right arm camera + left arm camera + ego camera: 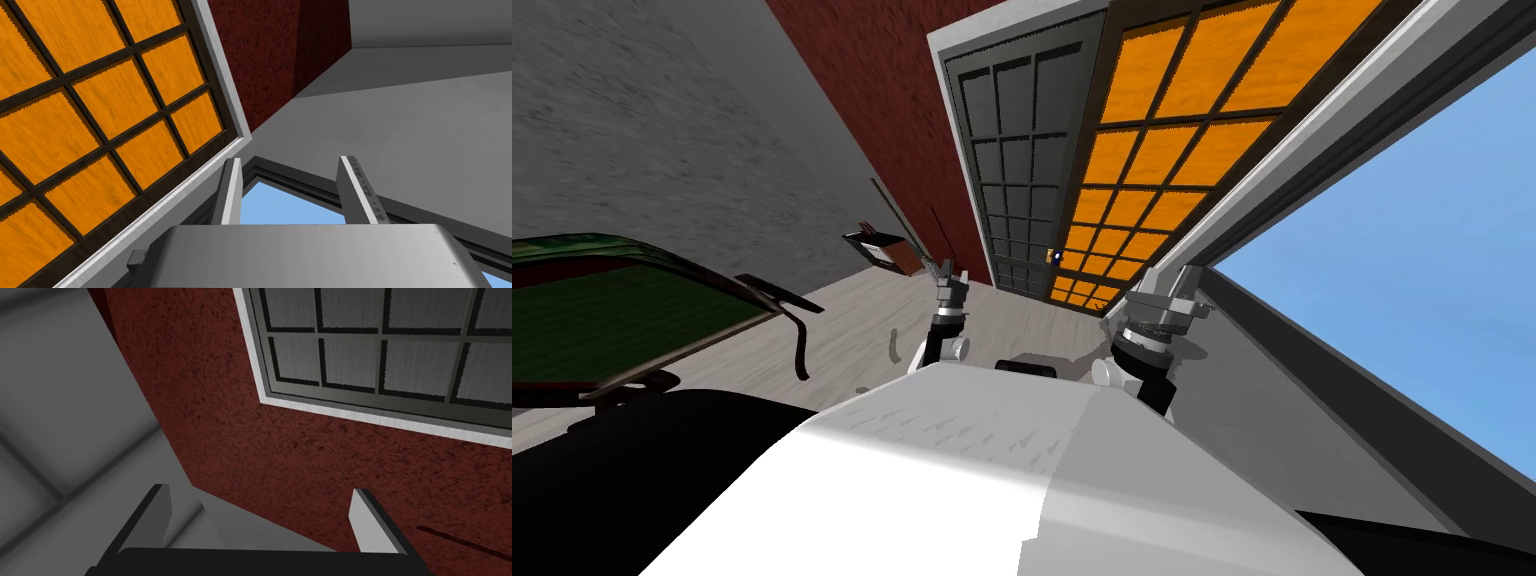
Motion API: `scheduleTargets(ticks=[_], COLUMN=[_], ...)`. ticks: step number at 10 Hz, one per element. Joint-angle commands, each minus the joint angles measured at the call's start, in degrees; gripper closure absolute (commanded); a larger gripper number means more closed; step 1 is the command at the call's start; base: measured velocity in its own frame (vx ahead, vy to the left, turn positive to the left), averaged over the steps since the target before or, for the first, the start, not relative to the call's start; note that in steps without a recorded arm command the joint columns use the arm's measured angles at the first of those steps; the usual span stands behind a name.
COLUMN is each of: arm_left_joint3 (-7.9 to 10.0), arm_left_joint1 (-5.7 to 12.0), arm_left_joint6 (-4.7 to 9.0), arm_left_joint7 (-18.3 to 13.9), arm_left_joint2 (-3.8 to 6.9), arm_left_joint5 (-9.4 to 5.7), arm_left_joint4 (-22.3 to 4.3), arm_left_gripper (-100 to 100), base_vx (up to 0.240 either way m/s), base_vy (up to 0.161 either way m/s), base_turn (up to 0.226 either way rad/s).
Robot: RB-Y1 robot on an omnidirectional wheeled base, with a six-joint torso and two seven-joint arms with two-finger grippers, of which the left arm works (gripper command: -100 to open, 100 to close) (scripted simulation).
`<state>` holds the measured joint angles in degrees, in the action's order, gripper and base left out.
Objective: Pull the door open
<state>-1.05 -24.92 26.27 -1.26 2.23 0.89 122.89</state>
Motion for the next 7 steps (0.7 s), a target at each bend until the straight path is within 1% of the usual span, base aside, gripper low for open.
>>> scheduleTargets(ticks=[1,7], arm_left_joint3=[0.48,2.25], arm_left_joint1=[0.41,1.50], arm_left_joint6=[0.47,2.41], arm_left_joint7=[1.68,7.93], arm_left_joint2=[0.28,1.27], arm_left_joint5=[0.41,2.01], arm_left_joint4=[-1.69,-7.91], arm_left_gripper=[-100,-100], base_vx=[0.101,0.098], base_vy=[-0.040,-0.037], base_turn=[-0.048,-0.047])
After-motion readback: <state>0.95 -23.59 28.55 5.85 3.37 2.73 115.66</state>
